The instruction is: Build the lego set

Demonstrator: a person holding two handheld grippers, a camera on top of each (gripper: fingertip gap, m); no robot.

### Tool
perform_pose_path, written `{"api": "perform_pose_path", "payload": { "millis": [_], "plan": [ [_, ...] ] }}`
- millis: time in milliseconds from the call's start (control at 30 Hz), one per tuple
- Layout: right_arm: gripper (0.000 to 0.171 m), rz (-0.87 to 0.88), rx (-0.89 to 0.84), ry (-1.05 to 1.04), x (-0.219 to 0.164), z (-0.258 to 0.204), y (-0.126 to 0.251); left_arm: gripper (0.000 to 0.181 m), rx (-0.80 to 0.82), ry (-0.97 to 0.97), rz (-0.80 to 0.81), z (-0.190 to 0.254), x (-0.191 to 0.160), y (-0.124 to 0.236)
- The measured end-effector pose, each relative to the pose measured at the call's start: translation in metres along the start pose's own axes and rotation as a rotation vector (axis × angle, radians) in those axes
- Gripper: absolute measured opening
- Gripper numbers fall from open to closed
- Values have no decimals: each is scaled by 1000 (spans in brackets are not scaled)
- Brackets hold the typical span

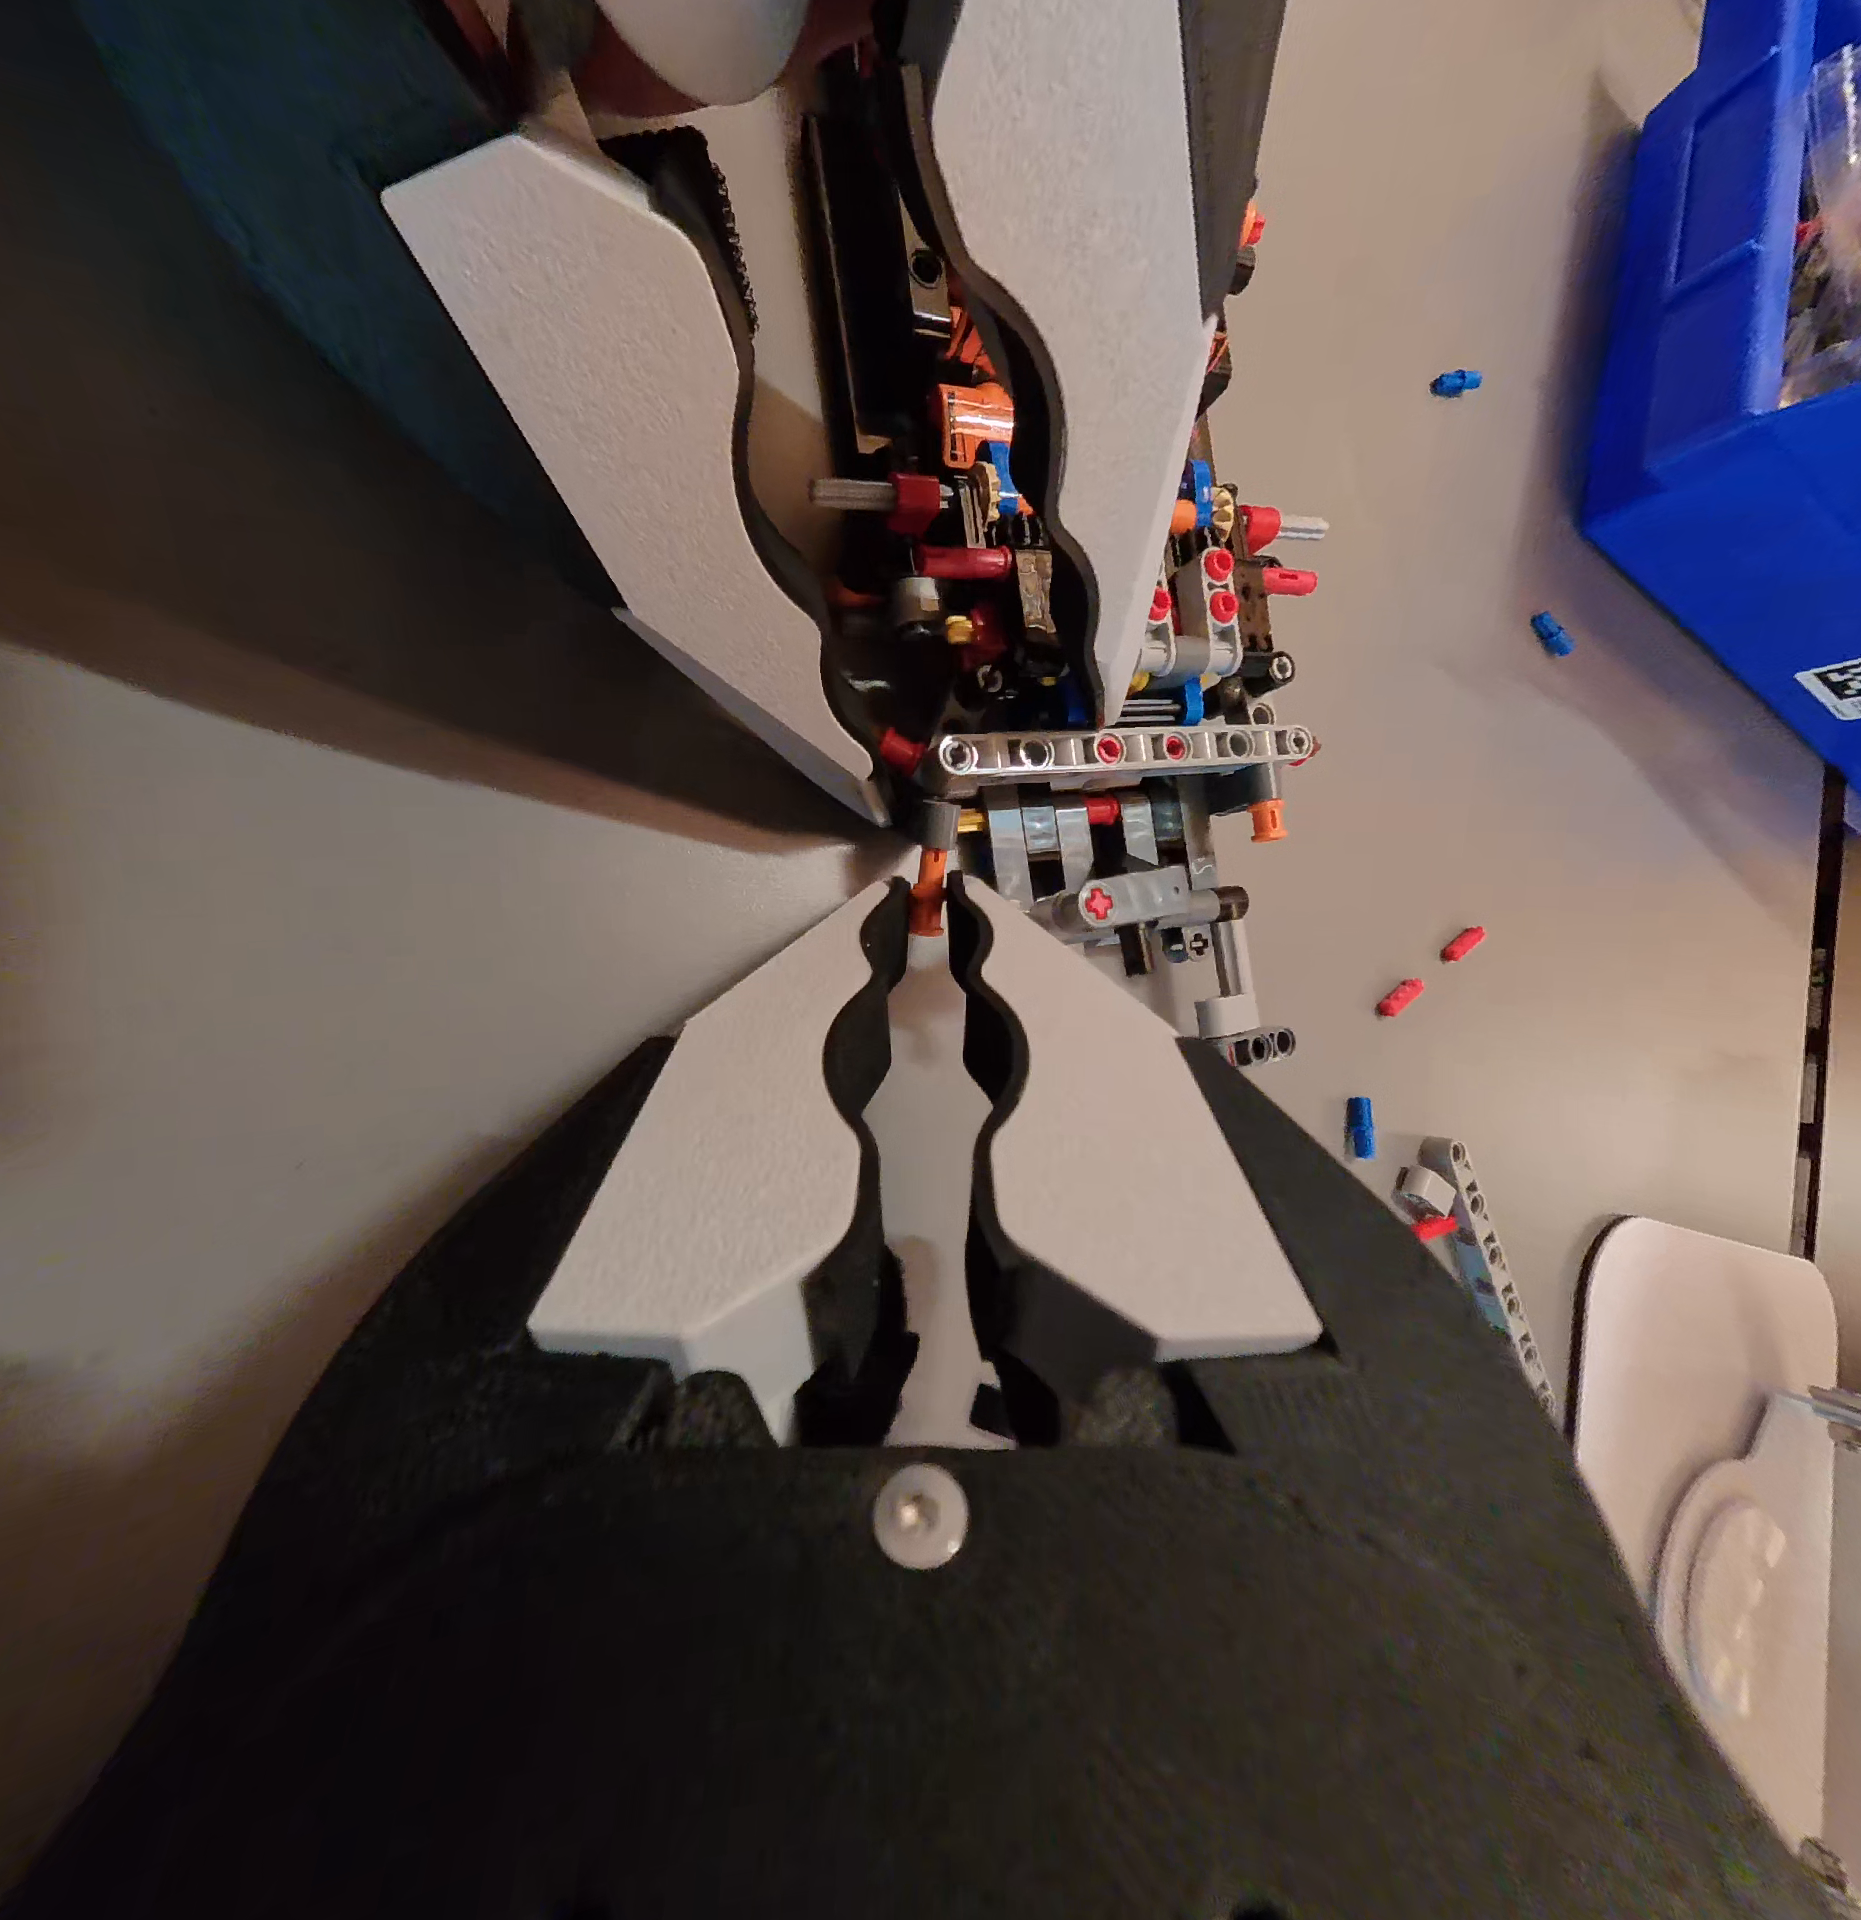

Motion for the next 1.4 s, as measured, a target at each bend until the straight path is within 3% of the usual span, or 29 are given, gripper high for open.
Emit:
{"api": "perform_pose_path", "payload": {
  "millis": [200,333,567,700,900,1067,1200,1300,1400],
  "plan": [
    [5,25,12,-29,0,0,6,47,39,1,6,-5,1,5],
    [4,62,97,-88,5,3,18,39,44,-36,108,-8,18,20],
    [4,255,358,-471,10,16,45,41,-11,-12,216,-16,35,41],
    [4,441,513,-718,15,20,58,32,-22,-5,270,-18,43,53],
    [4,531,554,-802,24,13,69,24,-150,141,342,-10,50,63],
    [5,567,631,-884,32,4,70,8,-65,45,360,-6,53,69],
    [5,634,658,-965,33,2,69,6,-17,14,361,-6,52,71],
    [25,658,604,-1002,31,6,70,5,23,-15,371,-8,51,75],
    [20,693,602,-1005,35,10,77,5,19,-27,405,-8,55,80]
  ]
}}
Point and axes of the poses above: each gripper's, where its closed fingertips meet, y back along the fingers, x out of its top, z = x × y across the jaws, the point moved 4 cm from there along y, back along the fingers, and after that the axes turned 4 degrees about x, right-handed, at the moved point
